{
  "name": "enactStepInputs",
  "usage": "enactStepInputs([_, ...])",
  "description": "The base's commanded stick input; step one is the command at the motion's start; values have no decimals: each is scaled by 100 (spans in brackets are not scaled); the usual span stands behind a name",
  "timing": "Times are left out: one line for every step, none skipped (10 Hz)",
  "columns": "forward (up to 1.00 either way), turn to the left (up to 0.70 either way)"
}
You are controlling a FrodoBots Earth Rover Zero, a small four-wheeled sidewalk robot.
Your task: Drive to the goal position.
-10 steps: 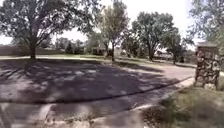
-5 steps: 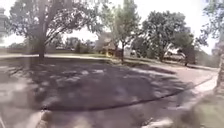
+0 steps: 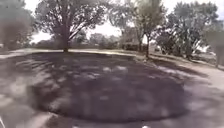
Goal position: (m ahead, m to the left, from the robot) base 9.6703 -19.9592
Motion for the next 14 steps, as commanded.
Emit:
enactStepInputs([70,-5])
enactStepInputs([70,-26])
enactStepInputs([70,-35])
enactStepInputs([70,-35])
enactStepInputs([70,-35])
enactStepInputs([70,-35])
enactStepInputs([70,-35])
enactStepInputs([70,-35])
enactStepInputs([70,-35])
enactStepInputs([70,-35])
enactStepInputs([70,-35])
enactStepInputs([70,-35])
enactStepInputs([70,-35])
enactStepInputs([70,-35])
